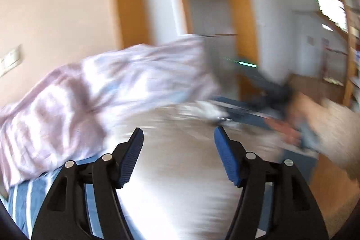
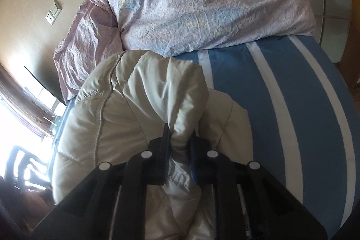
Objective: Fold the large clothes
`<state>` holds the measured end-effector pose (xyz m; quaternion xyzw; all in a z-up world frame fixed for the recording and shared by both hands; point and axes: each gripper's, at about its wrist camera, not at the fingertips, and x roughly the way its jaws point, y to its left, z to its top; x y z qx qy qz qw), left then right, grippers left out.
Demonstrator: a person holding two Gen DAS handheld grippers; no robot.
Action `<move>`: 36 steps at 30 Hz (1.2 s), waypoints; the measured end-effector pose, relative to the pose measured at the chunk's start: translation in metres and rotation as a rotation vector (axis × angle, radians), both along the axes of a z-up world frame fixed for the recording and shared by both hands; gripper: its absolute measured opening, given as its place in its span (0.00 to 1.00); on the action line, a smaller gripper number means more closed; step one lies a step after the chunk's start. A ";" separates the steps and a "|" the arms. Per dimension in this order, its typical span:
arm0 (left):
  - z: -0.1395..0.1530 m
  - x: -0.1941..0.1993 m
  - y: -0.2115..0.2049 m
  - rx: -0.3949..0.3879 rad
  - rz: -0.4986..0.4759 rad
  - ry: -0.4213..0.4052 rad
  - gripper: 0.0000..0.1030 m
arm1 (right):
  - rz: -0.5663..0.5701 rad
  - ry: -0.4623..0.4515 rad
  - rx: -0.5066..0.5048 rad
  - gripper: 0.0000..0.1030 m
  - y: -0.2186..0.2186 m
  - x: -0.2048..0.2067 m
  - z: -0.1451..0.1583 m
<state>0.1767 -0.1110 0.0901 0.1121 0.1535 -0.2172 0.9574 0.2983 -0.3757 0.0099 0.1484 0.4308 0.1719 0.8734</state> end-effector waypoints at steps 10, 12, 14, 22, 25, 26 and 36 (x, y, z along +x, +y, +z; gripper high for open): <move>-0.040 0.092 0.015 -0.108 0.062 0.224 0.64 | -0.024 -0.030 -0.052 0.15 0.001 -0.004 -0.006; -0.047 0.092 0.005 -0.094 0.059 0.231 0.64 | -0.026 -0.037 -0.066 0.15 0.004 -0.005 -0.008; -0.054 0.085 -0.005 -0.062 0.058 0.250 0.64 | -0.027 -0.046 -0.080 0.15 0.006 -0.006 -0.009; -0.077 0.091 -0.028 0.058 0.086 0.281 0.65 | -0.040 -0.070 -0.129 0.16 0.011 -0.007 -0.024; -0.086 0.090 -0.034 0.080 0.097 0.274 0.65 | -0.049 -0.077 -0.124 0.17 0.012 -0.009 -0.031; -0.088 0.090 -0.035 0.082 0.099 0.275 0.65 | -0.051 -0.077 -0.112 0.17 0.011 -0.009 -0.035; -0.103 0.093 -0.042 0.102 0.118 0.260 0.65 | -0.068 -0.067 -0.060 0.18 0.006 -0.003 -0.050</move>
